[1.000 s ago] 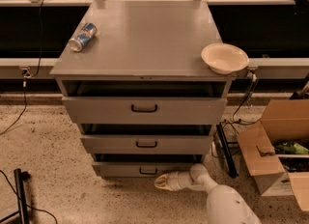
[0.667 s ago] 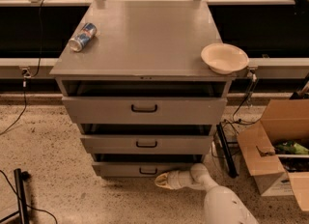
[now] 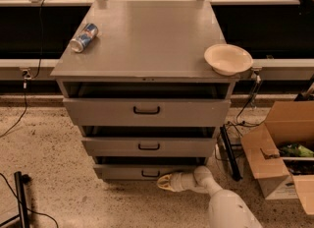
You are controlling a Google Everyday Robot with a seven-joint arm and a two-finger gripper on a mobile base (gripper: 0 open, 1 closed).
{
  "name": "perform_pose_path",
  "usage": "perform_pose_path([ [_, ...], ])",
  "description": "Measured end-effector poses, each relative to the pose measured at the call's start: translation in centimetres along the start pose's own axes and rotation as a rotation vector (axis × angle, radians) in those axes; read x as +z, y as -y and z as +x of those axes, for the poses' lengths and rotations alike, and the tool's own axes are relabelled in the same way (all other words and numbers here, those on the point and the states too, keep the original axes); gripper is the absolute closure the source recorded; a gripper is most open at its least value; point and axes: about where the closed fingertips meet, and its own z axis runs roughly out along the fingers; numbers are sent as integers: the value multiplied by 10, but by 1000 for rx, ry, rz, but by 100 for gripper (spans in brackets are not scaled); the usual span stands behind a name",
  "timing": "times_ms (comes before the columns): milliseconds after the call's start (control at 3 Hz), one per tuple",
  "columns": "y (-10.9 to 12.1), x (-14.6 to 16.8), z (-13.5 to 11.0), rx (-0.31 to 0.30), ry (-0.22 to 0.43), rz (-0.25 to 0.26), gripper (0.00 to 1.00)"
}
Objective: Close bottom drawer
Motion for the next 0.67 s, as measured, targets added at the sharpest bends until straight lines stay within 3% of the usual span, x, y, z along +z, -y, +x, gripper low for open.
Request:
perform_pose_path([
  [667, 23, -7, 11, 5, -80, 110, 100],
])
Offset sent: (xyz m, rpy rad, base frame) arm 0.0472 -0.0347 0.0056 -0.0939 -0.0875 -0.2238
